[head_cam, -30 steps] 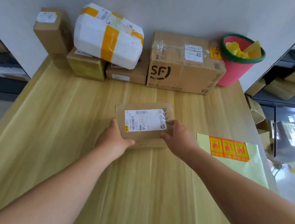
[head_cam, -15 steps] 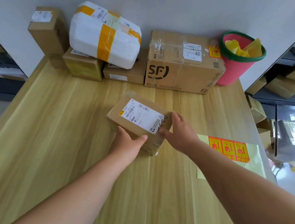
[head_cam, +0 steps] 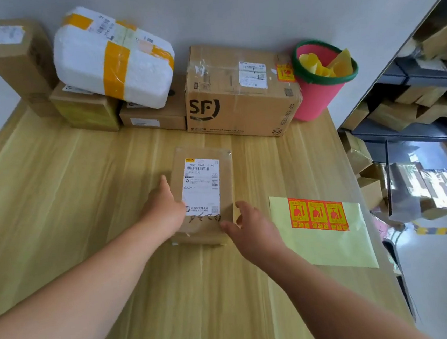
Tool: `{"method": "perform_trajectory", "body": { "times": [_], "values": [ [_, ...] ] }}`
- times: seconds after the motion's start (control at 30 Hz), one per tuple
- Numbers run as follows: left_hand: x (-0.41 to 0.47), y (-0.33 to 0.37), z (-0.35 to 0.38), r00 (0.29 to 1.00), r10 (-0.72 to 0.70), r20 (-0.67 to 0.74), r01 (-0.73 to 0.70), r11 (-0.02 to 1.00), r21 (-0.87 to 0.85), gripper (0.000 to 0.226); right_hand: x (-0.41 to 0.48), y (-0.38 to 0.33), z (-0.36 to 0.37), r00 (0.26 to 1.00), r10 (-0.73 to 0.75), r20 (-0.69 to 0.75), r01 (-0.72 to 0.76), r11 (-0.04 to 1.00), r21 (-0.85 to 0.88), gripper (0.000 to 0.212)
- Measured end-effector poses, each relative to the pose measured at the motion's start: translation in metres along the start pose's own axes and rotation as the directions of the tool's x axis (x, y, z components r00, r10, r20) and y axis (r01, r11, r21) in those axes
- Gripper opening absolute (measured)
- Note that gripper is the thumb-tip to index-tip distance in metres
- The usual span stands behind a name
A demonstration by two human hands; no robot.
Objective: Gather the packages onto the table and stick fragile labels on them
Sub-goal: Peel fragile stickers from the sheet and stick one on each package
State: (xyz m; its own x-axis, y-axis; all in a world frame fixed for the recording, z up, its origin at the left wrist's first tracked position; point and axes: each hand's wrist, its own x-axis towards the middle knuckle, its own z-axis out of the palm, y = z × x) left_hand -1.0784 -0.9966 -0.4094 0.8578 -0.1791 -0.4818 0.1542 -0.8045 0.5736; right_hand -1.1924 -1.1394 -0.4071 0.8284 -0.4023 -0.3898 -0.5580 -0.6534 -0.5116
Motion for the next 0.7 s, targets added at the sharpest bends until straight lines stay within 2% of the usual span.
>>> {"method": "perform_trajectory", "body": {
  "times": [0.03, 0.1, 0.17, 0.27, 0.33, 0.43, 0.53, 0.7],
  "values": [
    [-0.006, 0.007, 0.002, 0.998, 0.03, -0.062, -0.023, 0.993, 0.117, 0.077, 0.002, 0.006, -0.003, 1.0, 0.002, -0.015, -0.002, 1.0, 0.005, 0.059],
    [-0.02, 0.026, 0.01, 0.97, 0.209, -0.126, -0.163, 0.94, 0.3, 0.078, 0.004, 0.021, -0.013, 0.998, 0.014, -0.069, -0.012, 1.0, 0.019, 0.06],
    [-0.032, 0.047, 0.025, 0.907, 0.415, -0.076, -0.35, 0.841, 0.414, 0.076, 0.003, 0.041, -0.025, 0.99, 0.053, -0.128, -0.049, 0.998, 0.032, 0.058],
    [-0.046, 0.077, 0.057, 0.827, 0.553, 0.102, -0.532, 0.709, 0.463, 0.07, 0.002, 0.081, -0.043, 0.97, 0.145, -0.195, -0.144, 0.989, 0.023, 0.054],
    [-0.053, 0.093, 0.083, 0.796, 0.555, 0.241, -0.595, 0.647, 0.476, 0.066, 0.001, 0.111, -0.054, 0.947, 0.213, -0.24, -0.215, 0.976, 0.018, 0.051],
    [-0.054, 0.107, 0.124, 0.779, 0.474, 0.411, -0.628, 0.588, 0.51, 0.065, -0.003, 0.154, -0.068, 0.909, 0.305, -0.286, -0.314, 0.949, 0.016, 0.05],
    [-0.047, 0.11, 0.162, 0.765, 0.39, 0.513, -0.641, 0.538, 0.547, 0.066, -0.007, 0.197, -0.077, 0.873, 0.382, -0.305, -0.405, 0.914, -0.015, 0.054],
    [-0.043, 0.117, 0.208, 0.728, 0.268, 0.631, -0.672, 0.46, 0.58, 0.068, -0.009, 0.253, -0.081, 0.8, 0.503, -0.326, -0.513, 0.856, 0.06, 0.067]
  ]
}}
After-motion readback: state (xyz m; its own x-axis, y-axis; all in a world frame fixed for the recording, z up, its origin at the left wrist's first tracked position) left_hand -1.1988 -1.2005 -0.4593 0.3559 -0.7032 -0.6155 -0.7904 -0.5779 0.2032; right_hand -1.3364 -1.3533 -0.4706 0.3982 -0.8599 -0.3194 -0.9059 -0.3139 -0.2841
